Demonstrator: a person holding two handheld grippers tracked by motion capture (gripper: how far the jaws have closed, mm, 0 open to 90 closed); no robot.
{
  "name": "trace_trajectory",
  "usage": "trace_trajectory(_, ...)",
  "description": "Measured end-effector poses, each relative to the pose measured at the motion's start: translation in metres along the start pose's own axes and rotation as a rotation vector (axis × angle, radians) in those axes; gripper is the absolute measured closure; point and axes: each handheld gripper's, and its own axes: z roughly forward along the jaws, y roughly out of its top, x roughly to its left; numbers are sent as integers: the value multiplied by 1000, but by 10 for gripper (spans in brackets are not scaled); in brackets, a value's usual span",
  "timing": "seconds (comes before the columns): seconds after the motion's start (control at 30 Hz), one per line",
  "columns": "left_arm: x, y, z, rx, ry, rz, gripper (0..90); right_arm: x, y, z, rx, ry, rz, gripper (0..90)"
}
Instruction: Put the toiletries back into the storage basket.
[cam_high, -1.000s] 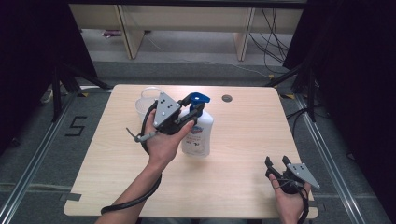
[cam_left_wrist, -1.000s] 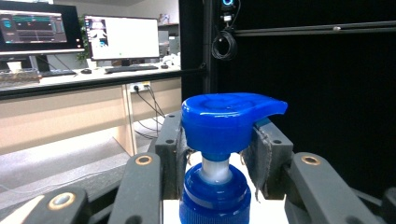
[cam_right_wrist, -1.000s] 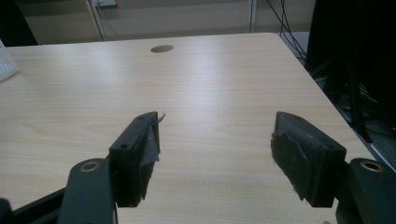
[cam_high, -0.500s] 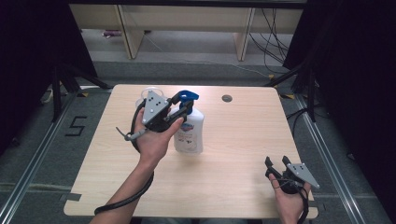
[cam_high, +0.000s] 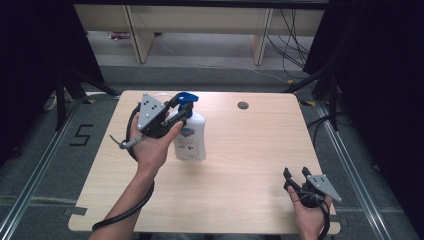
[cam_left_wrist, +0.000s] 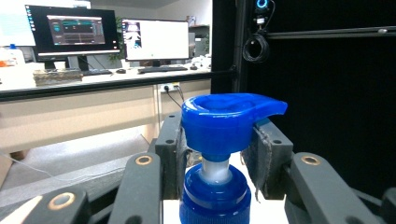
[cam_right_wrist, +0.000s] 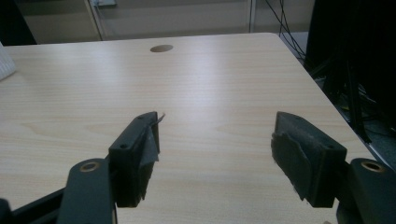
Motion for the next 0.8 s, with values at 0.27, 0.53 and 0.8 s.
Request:
trace_trajectory(0.27,13,2,-8,-2,53,-5,602,3,-1,1,-3,-20,9,327)
trace_trajectory(0.53,26,3,-14,0,99,-2,602,1,-1,1,-7,-13,0,326)
trace_trajectory(0.8,37,5,-18,-1,137,-4,602,6,-1,0,8,-13,47,326)
